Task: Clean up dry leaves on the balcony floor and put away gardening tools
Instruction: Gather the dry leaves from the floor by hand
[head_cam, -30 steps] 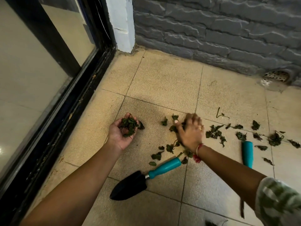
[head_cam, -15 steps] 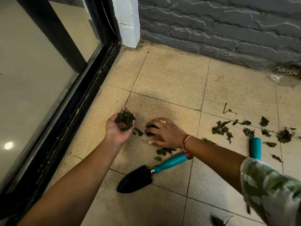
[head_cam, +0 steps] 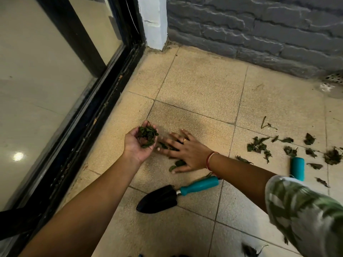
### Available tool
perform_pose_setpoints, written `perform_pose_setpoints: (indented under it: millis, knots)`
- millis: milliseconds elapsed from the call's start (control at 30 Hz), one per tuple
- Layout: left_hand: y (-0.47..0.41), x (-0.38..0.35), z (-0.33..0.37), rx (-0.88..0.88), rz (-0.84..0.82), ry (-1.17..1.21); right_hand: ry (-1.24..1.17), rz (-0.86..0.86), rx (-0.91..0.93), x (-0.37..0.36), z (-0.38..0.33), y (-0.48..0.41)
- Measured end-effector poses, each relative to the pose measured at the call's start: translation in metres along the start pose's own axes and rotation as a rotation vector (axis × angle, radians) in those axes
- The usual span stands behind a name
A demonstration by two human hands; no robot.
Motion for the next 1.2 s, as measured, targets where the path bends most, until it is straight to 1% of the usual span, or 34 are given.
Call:
perform_pose_setpoints:
  millis: [100,233,333,400,467,533,600,633,700,733,800,867,933,967,1000,1100,1133,1200]
  knots:
    - [0.000,0.004,0.006,-0.014,0.010,-0.016,0.046,0.060,-0.006,0.017,0.002,-0.013]
    - [0.000,0.011,0.012,-0.024,0.042,-0.052,0.098,0.141,0.076,0.024,-0.005,-0.021]
    - [0.000,0.018,0.018,-0.034,0.075,-0.074,0.029,0.166,0.078,0.024,-0.012,-0.023]
    - [-0.001,0.019,0.017,-0.020,0.071,-0.084,-0.060,0.209,0.008,0.026,-0.005,-0.021]
    - [-0.003,0.018,0.011,-0.002,0.054,-0.104,-0.251,0.282,-0.183,0.031,0.019,-0.014]
    - [-0.004,0.017,-0.002,0.038,0.040,-0.163,-0.543,0.335,-0.446,0.033,0.054,0.001]
    - [-0.006,0.015,-0.017,0.090,0.034,-0.200,-0.901,0.518,-0.641,0.042,0.079,0.021]
    - [-0.006,0.012,-0.027,0.119,0.030,-0.194,-1.072,0.641,-0.689,0.051,0.084,0.028]
    - [-0.006,0.003,-0.048,0.181,0.012,-0.172,-1.363,0.830,-0.677,0.067,0.084,0.030]
    - [-0.006,-0.003,-0.059,0.214,-0.002,-0.176,-1.460,0.886,-0.649,0.073,0.079,0.027]
    - [-0.004,-0.018,-0.076,0.263,-0.032,-0.220,-1.535,0.937,-0.588,0.083,0.068,0.020]
    - [-0.003,-0.031,-0.084,0.278,-0.071,-0.259,-1.486,0.954,-0.539,0.090,0.058,0.018]
    - [-0.001,-0.042,-0.085,0.280,-0.111,-0.245,-1.333,0.953,-0.517,0.096,0.053,0.022]
    - [0.000,-0.045,-0.085,0.285,-0.130,-0.216,-1.228,0.926,-0.514,0.098,0.051,0.023]
    - [0.000,-0.047,-0.084,0.289,-0.151,-0.195,-1.116,0.869,-0.506,0.099,0.048,0.023]
    - [-0.002,-0.047,-0.079,0.275,-0.179,-0.165,-0.746,0.603,-0.461,0.098,0.032,0.013]
    - [-0.003,-0.047,-0.077,0.267,-0.188,-0.148,-0.610,0.540,-0.460,0.098,0.027,0.011]
    - [-0.004,-0.049,-0.073,0.268,-0.220,-0.125,-0.403,0.482,-0.450,0.097,0.020,0.009]
Point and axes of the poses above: each hand's wrist, its own y-axis away from the middle knuckle, its own x-axis out of the back of the hand, z = x × y, the point moved 8 cm from there along -y, towards the middle knuckle, and after that the axes turned 10 degrees about -z, right-handed, at the moved point
